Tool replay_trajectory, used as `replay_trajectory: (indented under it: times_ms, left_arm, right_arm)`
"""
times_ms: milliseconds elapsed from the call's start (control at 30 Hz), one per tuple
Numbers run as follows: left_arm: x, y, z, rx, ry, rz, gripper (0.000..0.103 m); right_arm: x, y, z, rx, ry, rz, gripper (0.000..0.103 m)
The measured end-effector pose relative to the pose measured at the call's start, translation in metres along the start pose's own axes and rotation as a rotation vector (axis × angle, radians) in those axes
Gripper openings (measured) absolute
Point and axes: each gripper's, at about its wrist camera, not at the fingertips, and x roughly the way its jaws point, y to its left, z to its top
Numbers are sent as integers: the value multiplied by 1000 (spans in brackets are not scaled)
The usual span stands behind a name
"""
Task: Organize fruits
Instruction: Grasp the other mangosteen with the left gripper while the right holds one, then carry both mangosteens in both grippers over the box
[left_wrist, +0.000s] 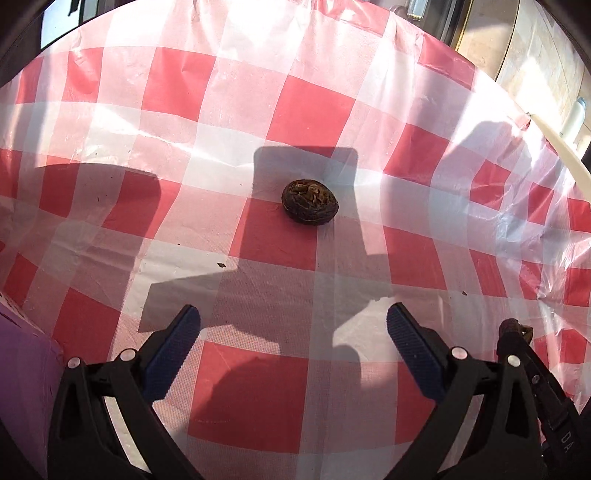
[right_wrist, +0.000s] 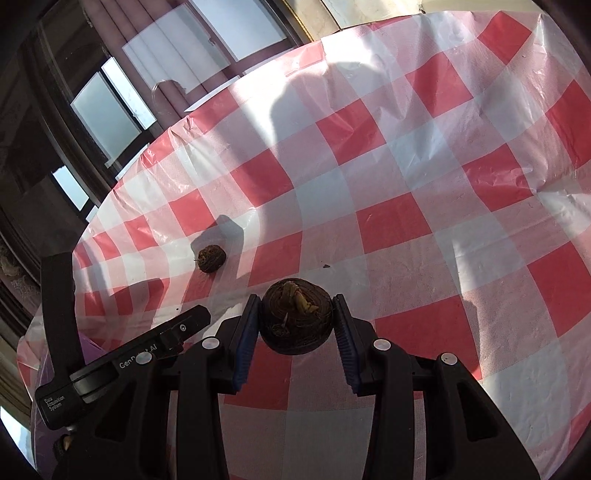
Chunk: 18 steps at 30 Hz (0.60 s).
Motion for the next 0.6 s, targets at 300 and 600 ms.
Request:
replay_trajectory:
  times_ms: [300,600]
  left_arm:
    - [39,-8,49,67,-3,102,89]
    - [27,-24,35,221,-30,44,40]
  right_arm:
    - [2,1,-1,-5,9,5,40]
    - [2,0,-1,-3,10,9,40]
